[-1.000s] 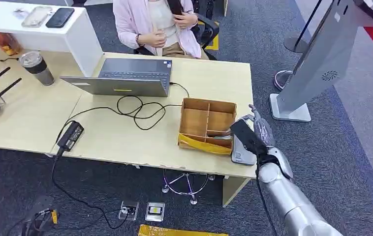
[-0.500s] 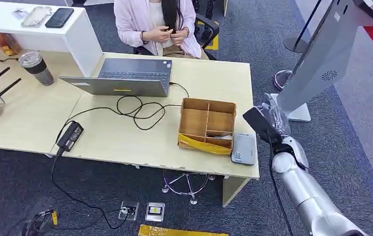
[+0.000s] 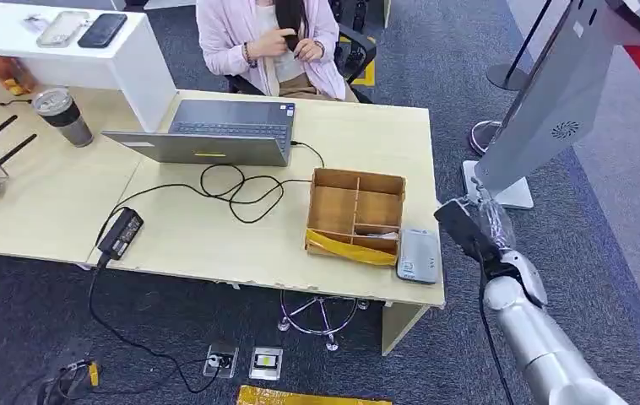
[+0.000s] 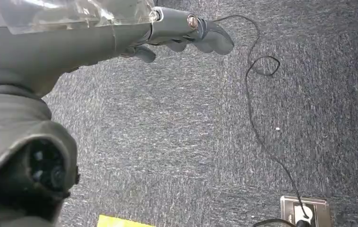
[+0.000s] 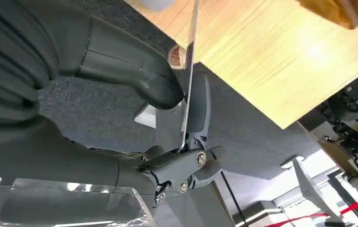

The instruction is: Pass the card to the sensor for recognition and then transmit it.

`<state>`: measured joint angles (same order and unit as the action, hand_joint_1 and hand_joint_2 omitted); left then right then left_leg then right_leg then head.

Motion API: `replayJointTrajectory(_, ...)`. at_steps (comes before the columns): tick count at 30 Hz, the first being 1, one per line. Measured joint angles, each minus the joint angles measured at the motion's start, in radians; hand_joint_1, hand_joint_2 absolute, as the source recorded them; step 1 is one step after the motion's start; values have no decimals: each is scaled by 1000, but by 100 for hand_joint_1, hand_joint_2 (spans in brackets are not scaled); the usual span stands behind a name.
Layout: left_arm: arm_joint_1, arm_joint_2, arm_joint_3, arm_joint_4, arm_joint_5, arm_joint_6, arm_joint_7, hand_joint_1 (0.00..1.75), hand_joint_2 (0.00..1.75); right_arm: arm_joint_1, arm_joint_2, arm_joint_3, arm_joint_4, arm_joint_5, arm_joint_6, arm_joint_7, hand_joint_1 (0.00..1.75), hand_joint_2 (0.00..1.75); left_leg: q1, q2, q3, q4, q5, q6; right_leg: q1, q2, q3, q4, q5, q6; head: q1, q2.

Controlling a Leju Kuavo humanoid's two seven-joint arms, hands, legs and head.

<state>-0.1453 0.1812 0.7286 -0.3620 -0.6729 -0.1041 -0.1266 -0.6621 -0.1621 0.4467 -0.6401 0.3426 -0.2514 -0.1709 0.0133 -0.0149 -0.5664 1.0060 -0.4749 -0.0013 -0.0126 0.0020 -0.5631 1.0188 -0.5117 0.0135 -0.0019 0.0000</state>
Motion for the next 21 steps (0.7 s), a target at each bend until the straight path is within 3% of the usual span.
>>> replayJointTrajectory(21, -1, 6, 1, 0, 31, 1, 21, 0, 0, 79, 17, 3, 12, 34, 37, -7, 175, 175, 0, 0, 0, 0, 0, 0, 0, 0, 0, 0, 0, 0, 0, 0)
